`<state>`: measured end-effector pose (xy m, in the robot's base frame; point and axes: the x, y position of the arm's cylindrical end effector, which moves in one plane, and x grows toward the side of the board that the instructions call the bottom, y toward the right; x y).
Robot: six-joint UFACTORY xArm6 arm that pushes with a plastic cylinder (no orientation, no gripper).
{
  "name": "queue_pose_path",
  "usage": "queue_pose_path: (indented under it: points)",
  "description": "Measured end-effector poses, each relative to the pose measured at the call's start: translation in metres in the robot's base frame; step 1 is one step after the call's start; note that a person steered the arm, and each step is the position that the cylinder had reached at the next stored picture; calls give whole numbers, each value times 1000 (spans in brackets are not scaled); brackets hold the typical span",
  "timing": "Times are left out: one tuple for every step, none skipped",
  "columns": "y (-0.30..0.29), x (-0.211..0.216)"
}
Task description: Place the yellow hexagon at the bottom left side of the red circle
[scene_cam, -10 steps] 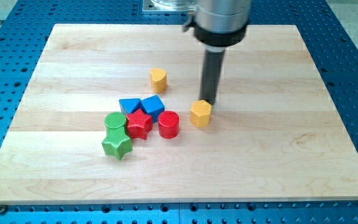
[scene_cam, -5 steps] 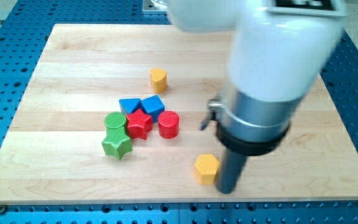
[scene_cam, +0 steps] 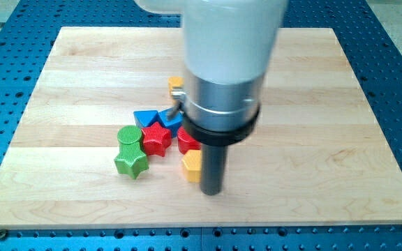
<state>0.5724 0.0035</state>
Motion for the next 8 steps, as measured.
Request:
queue_pose_path:
  points:
    - [-37,-1]
    - [-11,4]
    - [2,-11]
    - [-9,-13]
    - [-37,-12]
    - [-45,-7]
    - [-45,0]
    - [-43,6]
